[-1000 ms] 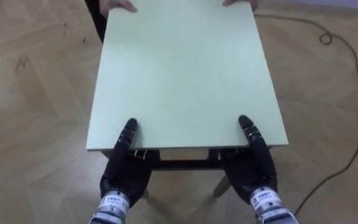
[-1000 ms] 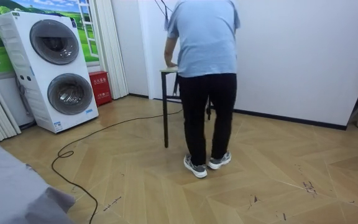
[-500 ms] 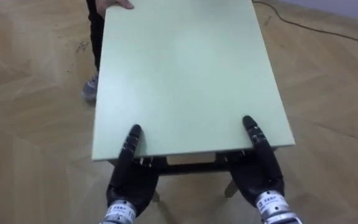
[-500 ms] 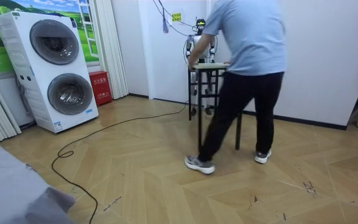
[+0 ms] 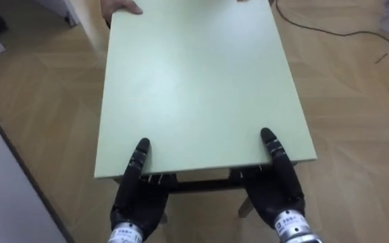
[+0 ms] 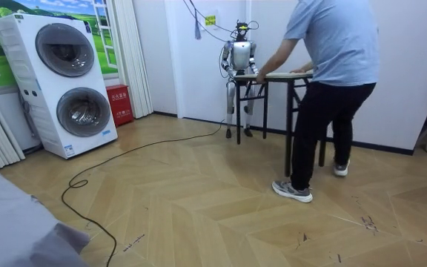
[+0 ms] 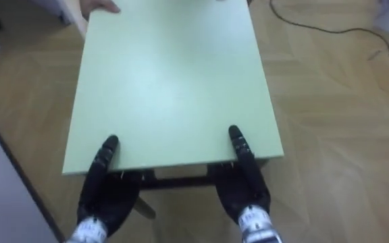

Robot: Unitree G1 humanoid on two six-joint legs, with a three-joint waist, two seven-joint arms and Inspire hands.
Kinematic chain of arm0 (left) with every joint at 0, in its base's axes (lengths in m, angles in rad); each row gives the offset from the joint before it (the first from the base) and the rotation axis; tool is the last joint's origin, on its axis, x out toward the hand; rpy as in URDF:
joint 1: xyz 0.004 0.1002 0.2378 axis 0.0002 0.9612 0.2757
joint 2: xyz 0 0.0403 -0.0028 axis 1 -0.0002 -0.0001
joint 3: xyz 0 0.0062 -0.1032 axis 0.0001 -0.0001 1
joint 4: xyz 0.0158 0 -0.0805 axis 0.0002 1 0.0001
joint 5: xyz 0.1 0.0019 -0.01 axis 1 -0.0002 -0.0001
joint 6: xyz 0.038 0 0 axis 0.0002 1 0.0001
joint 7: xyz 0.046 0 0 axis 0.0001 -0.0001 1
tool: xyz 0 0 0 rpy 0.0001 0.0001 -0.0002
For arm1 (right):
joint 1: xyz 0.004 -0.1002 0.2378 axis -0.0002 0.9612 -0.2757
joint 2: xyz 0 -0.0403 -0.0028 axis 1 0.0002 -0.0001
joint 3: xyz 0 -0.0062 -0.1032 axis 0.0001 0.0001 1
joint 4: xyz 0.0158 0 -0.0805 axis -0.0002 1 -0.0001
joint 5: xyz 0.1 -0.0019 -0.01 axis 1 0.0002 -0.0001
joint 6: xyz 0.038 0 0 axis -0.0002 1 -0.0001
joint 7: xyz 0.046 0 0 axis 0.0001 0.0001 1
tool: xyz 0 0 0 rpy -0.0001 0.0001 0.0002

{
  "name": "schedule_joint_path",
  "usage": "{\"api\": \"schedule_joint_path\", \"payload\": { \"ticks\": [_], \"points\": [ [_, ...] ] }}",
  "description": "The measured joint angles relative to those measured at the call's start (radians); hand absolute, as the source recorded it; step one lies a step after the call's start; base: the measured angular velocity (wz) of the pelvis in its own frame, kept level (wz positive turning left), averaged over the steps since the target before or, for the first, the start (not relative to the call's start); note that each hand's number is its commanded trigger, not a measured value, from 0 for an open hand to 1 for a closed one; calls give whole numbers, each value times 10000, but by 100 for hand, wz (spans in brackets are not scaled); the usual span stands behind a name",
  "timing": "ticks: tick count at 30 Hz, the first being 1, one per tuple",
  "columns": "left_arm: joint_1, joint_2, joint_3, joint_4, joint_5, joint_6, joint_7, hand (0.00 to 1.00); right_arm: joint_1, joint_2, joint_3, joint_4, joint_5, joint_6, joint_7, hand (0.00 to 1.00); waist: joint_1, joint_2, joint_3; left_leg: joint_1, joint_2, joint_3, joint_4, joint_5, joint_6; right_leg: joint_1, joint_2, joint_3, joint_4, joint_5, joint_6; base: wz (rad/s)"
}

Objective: Move table with human

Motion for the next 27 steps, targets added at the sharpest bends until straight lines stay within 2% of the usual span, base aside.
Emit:
{"api": "schedule_joint_path", "payload": {
  "ticks": [1, 2, 5, 6, 8, 11, 13, 16, 19, 21, 22, 23, 24, 25, 27],
  "points": [
    [-1, 11, -9, 0, -23, 3, 0, 100, 10, 2, 1, 0, 9, 0, 1, 100, -169, -2, -2, -148, 39, 251, 44, 94, 41, 86, -3, -121, 0, -9, 12, 123],
    [-9, 9, -17, 0, -34, 6, 1, 100, 10, 1, -20, -1, 19, 1, 1, 100, -367, -5, -3, -295, 134, 790, 63, 218, 114, 166, -18, -257, -2, -18, 26, 127],
    [-39, -7, -24, 0, -30, 70, 11, 100, 11, -7, -76, -5, 5, 7, 6, 100, -574, 1, -5, -616, 288, 1895, 253, 346, 288, 309, -39, -370, -6, -157, 160, 112],
    [-41, 0, -20, 0, -29, 70, 11, 100, 7, -9, -77, -6, 13, 19, 6, 100, -570, 1, -5, -678, 279, 1908, 294, 350, 295, 327, -42, -395, 0, -203, 166, 77],
    [-41, -15, -13, -2, -21, 53, 11, 100, -48, -10, -104, -5, -28, 70, 0, 100, -365, 78, 1, -781, 229, 1807, 360, 378, 340, 411, -40, -497, -6, -239, 180, 47],
    [-35, -47, -12, -3, -26, 58, 34, 100, -62, -17, -162, -17, -44, 130, -26, 100, -349, 236, 8, -792, 105, 1737, 327, 458, 460, 598, -82, -532, 19, -240, 181, 52],
    [-35, -32, 11, -3, -26, 52, 34, 100, -64, -11, -177, -52, -71, 218, -73, 100, -316, 263, -1, -795, 30, 1727, 307, 494, 521, 666, -132, -522, 57, -261, 216, 41],
    [33, -69, -44, -31, -24, -13, 34, 100, -50, -8, -197, -80, -119, 230, -105, 100, -299, 267, 1, -820, -195, 1579, 286, 559, 656, 635, -333, -490, 415, -385, 397, 39],
    [40, -135, -51, 23, -19, 6, 124, 100, 0, 0, -206, -79, -161, 230, -182, 100, -345, 256, 6, -826, -383, 1204, 285, 632, 810, 535, -478, -420, 986, -485, 402, 44],
    [32, -121, -49, 100, -16, 5, 125, 100, 53, 34, -203, -79, -201, 230, -220, 100, -378, 255, 10, -829, -488, 768, 297, 683, 893, 226, -449, 122, 1472, -842, 199, 49],
    [37, -121, -65, 117, -19, 5, 125, 100, 84, 59, -197, -79, -241, 230, -223, 100, -389, 252, 12, -848, -570, 537, 293, 711, 922, -82, -219, 740, 1188, -1137, 1, 63],
    [33, -102, -144, 118, -20, 5, 158, 100, 110, 60, -197, -78, -235, 230, -249, 100, -419, 193, 23, -850, -730, 410, 297, 747, 957, -445, -67, 951, 752, -1019, -13, 77],
    [31, -99, -175, 144, -20, 5, 213, 100, 157, 50, -203, -52, -203, 209, -256, 100, -522, 197, 20, -844, -833, 269, 326, 786, 970, -516, -24, 1111, 852, -770, 65, 91],
    [57, -71, -218, 145, -1, 0, 244, 100, 257, 28, -220, -54, -151, 166, -256, 100, -576, 175, 9, -810, -961, 208, 252, 833, 964, -445, -55, 988, 854, -813, 49, 63],
    [66, -39, -184, 139, -2, -20, 245, 100, 254, 30, -177, -51, -111, 167, -256, 100, -351, 174, 7, -810, -973, 158, 70, 910, 961, -363, -24, 877, 579, -713, 77, 26]
  ]
}}
